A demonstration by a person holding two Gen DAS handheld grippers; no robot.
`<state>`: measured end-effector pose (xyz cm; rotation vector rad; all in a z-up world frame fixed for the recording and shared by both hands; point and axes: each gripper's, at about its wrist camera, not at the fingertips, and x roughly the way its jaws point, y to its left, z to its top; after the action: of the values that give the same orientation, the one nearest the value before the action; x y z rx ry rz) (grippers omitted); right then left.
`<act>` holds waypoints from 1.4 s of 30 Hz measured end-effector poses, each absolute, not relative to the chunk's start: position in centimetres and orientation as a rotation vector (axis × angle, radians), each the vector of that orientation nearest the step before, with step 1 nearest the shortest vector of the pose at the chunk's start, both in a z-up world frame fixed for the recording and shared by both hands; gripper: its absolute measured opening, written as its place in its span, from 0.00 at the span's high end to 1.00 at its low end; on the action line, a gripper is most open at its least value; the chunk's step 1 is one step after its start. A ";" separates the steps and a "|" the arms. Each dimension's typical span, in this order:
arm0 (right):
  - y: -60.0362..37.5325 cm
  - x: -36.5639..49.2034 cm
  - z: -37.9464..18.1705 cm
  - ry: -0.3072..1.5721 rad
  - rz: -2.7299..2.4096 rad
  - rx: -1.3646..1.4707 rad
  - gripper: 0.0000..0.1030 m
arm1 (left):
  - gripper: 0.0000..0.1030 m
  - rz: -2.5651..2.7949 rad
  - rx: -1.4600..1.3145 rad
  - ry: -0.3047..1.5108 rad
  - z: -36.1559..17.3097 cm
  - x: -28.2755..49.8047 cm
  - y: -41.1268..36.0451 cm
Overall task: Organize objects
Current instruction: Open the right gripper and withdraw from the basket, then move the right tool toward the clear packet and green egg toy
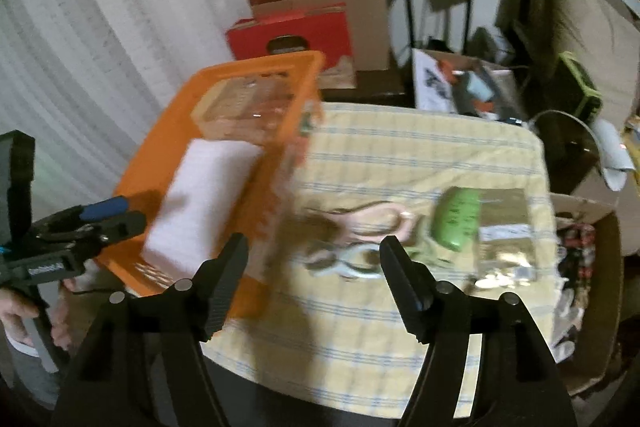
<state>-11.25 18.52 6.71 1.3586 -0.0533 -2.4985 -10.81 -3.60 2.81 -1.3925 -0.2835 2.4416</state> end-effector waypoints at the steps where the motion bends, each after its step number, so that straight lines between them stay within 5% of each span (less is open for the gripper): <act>1: 19.2 -11.1 6.6 -0.042 -2.515 1.363 0.31 | 0.23 2.432 -1.388 -0.275 2.9 -10.8 -3.0; 39: 35.1 -12.6 0.3 -0.201 -2.738 1.548 0.29 | 0.23 2.194 -1.465 -0.072 0.6 -15.2 18.4; 42: 36.3 -13.2 -0.5 -0.239 -2.723 1.551 0.43 | 0.24 2.161 -1.478 -0.103 -0.5 -15.5 19.4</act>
<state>-13.22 36.27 -0.49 1.5514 -0.2389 -2.7235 -15.48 19.38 -0.48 -1.4781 -0.1031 2.1614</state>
